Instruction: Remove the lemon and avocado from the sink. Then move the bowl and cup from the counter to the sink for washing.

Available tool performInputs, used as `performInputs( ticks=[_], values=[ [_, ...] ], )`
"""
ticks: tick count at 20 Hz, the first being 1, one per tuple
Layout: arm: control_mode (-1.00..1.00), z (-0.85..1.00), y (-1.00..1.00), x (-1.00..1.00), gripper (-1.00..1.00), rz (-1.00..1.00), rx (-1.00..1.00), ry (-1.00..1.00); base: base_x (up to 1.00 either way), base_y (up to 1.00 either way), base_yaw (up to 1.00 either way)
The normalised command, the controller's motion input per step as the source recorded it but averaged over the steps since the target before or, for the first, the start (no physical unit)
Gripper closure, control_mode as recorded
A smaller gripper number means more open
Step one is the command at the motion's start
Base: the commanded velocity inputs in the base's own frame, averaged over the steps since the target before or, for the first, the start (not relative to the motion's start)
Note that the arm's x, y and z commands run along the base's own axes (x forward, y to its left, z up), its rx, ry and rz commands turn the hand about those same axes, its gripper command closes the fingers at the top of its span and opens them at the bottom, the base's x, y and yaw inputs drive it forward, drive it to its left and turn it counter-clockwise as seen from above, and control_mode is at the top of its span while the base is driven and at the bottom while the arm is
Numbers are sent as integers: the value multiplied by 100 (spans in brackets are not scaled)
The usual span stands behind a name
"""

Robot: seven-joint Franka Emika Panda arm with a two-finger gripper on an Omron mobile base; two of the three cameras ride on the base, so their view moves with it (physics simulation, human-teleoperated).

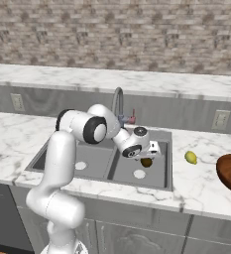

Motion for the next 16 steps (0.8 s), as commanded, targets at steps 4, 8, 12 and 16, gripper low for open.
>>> performInputs(
  ticks=[4, 8, 12, 16],
  values=[
    [-100, -14, -1, 16, -100, 0, 0, 0, 0, 0, 0],
    [-100, -14, -4, 14, -100, 0, -1, 1, 0, 0, 0],
    [-100, -13, -9, 10, -100, 0, -1, 0, 0, 0, 0],
    [-100, -13, -14, 8, -100, -1, -4, 1, 0, 0, 0]
  ],
)
